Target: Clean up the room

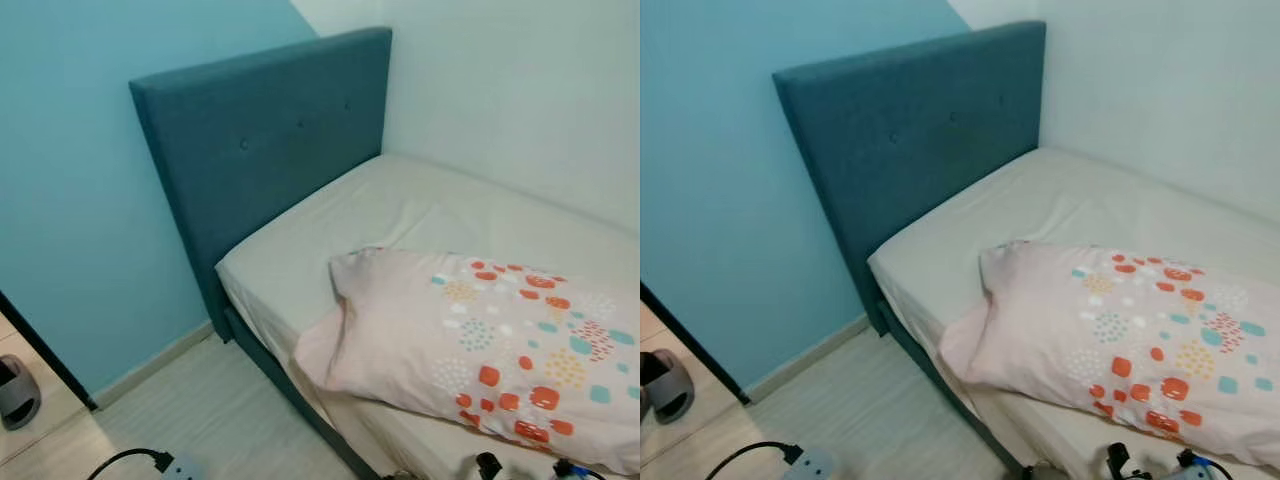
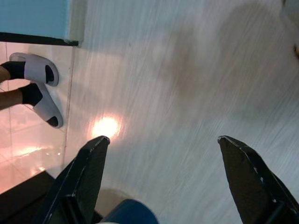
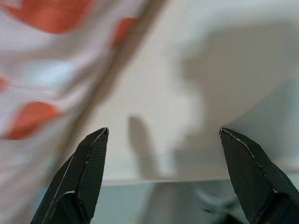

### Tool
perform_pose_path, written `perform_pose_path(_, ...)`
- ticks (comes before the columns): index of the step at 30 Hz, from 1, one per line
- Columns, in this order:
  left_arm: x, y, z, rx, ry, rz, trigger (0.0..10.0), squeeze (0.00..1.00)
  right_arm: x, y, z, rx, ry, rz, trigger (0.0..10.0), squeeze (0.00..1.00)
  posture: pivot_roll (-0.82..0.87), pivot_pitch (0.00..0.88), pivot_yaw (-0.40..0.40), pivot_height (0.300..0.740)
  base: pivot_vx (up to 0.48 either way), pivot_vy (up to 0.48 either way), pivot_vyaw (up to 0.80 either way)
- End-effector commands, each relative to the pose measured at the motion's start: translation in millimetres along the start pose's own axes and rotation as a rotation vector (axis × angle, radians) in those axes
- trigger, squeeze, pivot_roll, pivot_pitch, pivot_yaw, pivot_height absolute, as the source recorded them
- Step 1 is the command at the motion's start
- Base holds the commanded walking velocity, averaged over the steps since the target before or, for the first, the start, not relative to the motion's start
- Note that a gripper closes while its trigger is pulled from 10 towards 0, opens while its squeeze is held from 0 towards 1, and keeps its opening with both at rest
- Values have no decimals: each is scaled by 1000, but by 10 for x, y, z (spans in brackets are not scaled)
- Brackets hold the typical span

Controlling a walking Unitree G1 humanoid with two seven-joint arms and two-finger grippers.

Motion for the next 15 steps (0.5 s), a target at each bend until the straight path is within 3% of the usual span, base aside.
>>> perform_pose_path(1,-99,-22,-20,-8,-7,45,10000,0,-44,-168,20,105,-7,43,10000,0,95,91,49,630,0,0,0)
perform_pose_path(6,-154,-38,-36,-10,-3,75,10000,0,-52,-430,33,269,-17,83,10000,0,108,111,59,630,0,0,0)
perform_pose_path(10,-225,-56,-53,-9,-11,83,10000,0,54,-564,50,327,19,94,10000,0,111,128,63,630,0,0,0)
perform_pose_path(13,-246,-54,-59,-10,-14,85,10000,0,118,-584,57,328,42,94,10000,0,113,133,63,630,0,0,0)
perform_pose_path(15,-285,-42,-73,-13,-15,91,10000,0,304,-599,63,327,105,100,10000,0,121,155,65,630,0,0,0)
Point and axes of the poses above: a point about 5 cm out from each wrist's last joint towards the gripper, its own z axis pointing out of the wrist towards the gripper, its own x axis along the axis of the wrist's last joint, y = z × x, the point moved 4 cm from there along z, pointing out of the wrist towards the gripper, and after that the axes turned 8 degrees about z, right-handed, at the moved point
